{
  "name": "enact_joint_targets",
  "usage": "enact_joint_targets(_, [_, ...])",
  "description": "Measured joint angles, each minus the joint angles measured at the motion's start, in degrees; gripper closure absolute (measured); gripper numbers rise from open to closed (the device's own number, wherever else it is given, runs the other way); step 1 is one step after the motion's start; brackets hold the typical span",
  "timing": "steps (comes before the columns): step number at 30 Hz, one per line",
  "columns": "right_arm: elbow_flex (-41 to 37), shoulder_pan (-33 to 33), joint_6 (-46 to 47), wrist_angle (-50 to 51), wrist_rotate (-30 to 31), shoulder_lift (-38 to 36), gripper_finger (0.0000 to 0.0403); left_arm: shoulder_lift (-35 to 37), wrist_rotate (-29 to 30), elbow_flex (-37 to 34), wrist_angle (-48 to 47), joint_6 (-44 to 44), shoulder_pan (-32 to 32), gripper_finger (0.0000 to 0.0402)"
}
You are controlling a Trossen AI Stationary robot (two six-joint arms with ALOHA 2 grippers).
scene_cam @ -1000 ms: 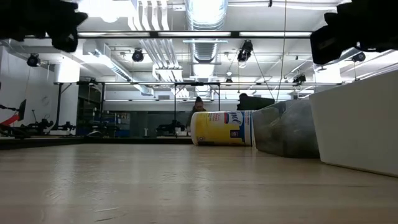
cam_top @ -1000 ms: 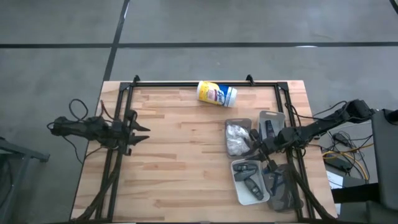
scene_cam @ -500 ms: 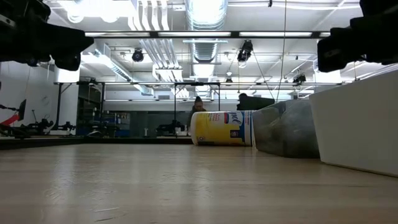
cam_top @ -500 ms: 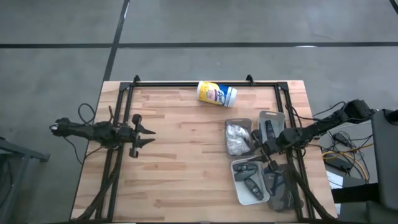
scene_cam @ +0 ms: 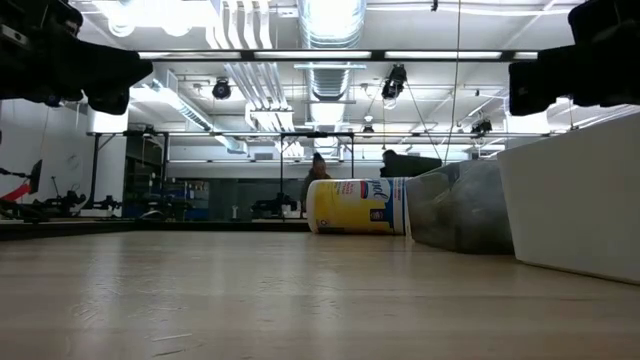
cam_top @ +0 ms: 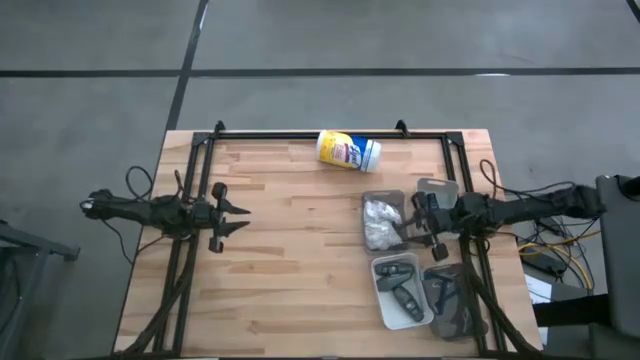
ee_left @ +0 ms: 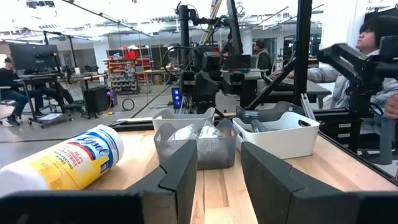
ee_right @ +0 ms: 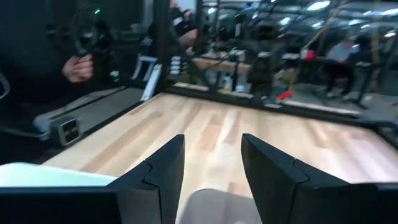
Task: Pick & Place Travel size toiletries
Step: Return to Home Position
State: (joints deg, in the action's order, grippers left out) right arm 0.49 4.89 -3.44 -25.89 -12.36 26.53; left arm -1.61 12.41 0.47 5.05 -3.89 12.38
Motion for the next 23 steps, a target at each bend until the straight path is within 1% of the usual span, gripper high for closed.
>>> enact_joint_targets(5, [0.0, -3.4, 0.7, 10.6, 0.0, -13.2, 0.0237, 0.0, 0.0, 0.0, -0.7, 1.8, 0.0, 0.0271])
enact_joint_targets(10, [0.0, -4.1, 0.7, 20.9, 0.3, -25.7, 0.0226, 0.0, 0.0, 0.0, -1.2, 3.0, 0.0, 0.0271])
enact_joint_targets(13, [0.3, -4.0, 0.3, 22.3, 0.4, -26.5, 0.0219, 0.0, -0.1, 0.0, -1.2, 3.0, 0.0, 0.0270])
enact_joint_targets(18, [0.3, -4.1, 0.0, 23.9, 4.6, -26.0, 0.0211, -0.8, 0.0, -0.1, -1.1, 2.2, 0.0, 0.0271])
enact_joint_targets(23, [0.2, -4.0, 0.0, 24.5, 4.9, -26.1, 0.0206, -1.2, 0.2, -0.1, -1.3, 2.3, 0.0, 0.0271])
